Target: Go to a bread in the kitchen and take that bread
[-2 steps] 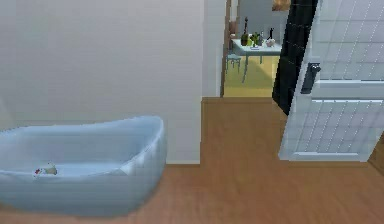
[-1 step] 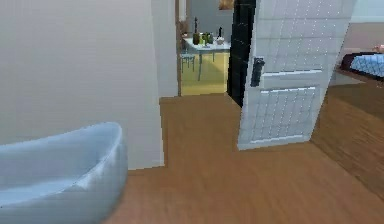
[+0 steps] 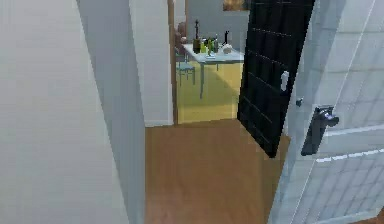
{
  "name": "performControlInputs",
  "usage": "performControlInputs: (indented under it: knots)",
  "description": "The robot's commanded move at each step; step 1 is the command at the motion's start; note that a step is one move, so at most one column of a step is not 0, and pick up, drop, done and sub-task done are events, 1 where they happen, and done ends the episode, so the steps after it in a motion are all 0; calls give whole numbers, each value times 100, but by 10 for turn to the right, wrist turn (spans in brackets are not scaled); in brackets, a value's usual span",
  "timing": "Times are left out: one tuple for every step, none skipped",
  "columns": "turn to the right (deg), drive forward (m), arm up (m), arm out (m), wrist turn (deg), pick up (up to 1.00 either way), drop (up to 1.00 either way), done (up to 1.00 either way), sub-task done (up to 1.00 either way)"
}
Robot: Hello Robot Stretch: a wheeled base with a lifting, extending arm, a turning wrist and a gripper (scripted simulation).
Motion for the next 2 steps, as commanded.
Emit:
performControlInputs:
  knots:
    - [0, 100, 0, 0, 0, 0, 0, 0, 0]
    - [0, 100, 0, 0, 0, 0, 0, 0, 0]
